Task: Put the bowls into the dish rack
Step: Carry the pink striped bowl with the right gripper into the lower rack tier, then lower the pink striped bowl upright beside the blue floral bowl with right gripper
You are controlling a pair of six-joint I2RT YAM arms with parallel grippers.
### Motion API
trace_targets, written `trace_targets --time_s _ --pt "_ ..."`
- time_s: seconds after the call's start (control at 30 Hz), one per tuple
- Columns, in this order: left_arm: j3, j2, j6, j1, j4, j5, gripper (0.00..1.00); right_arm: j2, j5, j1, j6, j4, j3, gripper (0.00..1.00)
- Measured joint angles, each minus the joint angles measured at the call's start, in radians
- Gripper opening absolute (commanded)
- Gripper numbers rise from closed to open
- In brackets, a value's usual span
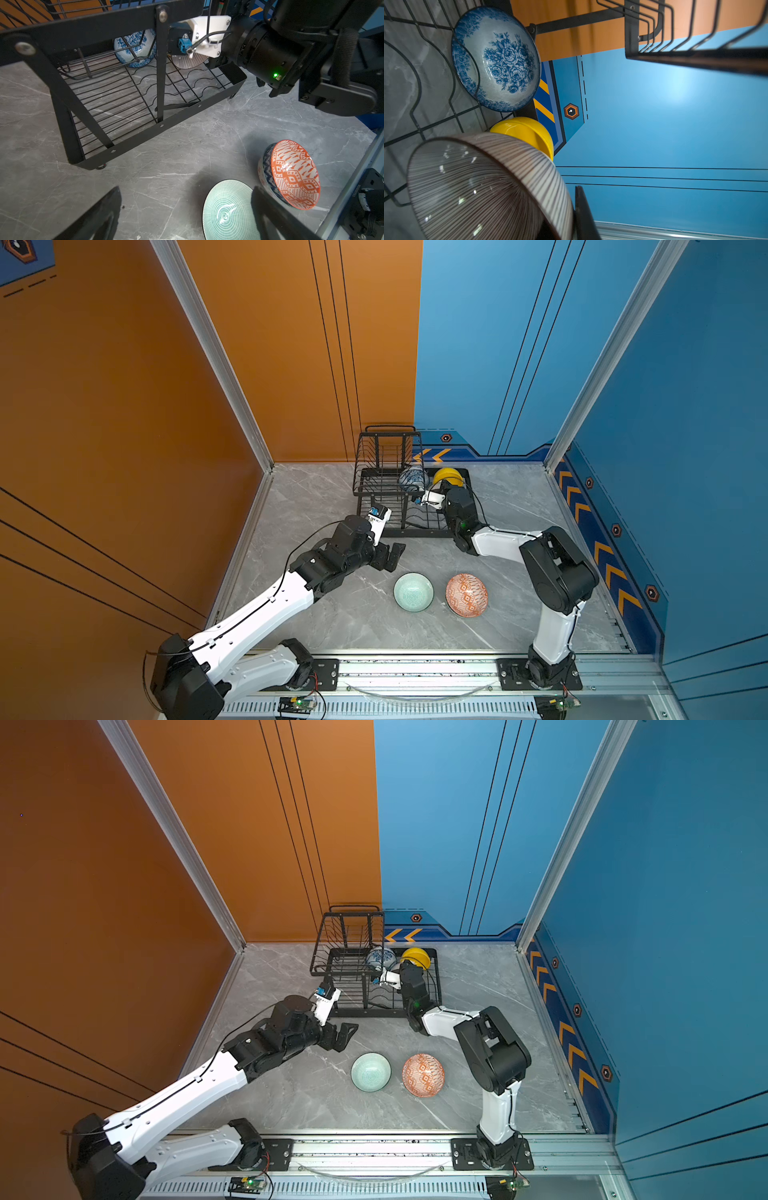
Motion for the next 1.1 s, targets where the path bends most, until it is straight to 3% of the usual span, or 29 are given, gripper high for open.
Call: trace_targets --time_s 1.1 --pt "-0.017 0.0 0.0 0.03 -0.015 0.022 0.98 0.223 0.003 0.022 -0.018 0.011 0.193 0.0"
